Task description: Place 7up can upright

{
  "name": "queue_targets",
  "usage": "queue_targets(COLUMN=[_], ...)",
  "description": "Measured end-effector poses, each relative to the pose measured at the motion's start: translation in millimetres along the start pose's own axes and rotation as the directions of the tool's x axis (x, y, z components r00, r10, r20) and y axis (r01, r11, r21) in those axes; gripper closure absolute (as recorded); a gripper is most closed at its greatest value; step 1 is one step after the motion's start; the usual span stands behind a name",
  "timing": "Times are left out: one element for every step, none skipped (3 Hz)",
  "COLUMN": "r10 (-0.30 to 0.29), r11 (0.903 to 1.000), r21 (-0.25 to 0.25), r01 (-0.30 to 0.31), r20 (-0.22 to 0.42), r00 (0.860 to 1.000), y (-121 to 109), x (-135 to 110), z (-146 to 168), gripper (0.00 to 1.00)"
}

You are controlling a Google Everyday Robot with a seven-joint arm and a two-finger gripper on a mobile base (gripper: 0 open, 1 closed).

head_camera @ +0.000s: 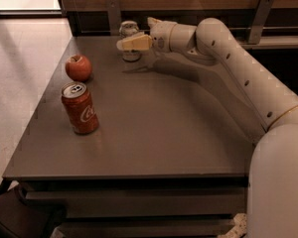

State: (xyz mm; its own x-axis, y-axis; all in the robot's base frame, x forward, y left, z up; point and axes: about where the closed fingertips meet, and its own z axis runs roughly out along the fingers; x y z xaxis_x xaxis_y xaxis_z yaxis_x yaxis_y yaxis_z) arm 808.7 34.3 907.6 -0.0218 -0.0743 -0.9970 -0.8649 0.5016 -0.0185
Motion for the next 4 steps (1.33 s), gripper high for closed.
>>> queue_targets(r10=[0.026, 0.045, 0.046, 0.047], r11=[0.9997, 0.9989, 0.9988, 0.9987], r21=[-0.005, -0.012, -0.018, -0.022], r01=[-0.026, -0.044, -0.046, -0.046], r20=[0.019, 0.029, 0.029, 0.029], r00=[0.999, 0.999, 0.999, 0.998], y=[-2, -3, 0, 2], x=[14, 25, 25, 26], z=[15, 26, 30, 32], gripper=[0.0, 0.0, 0.24, 0.46])
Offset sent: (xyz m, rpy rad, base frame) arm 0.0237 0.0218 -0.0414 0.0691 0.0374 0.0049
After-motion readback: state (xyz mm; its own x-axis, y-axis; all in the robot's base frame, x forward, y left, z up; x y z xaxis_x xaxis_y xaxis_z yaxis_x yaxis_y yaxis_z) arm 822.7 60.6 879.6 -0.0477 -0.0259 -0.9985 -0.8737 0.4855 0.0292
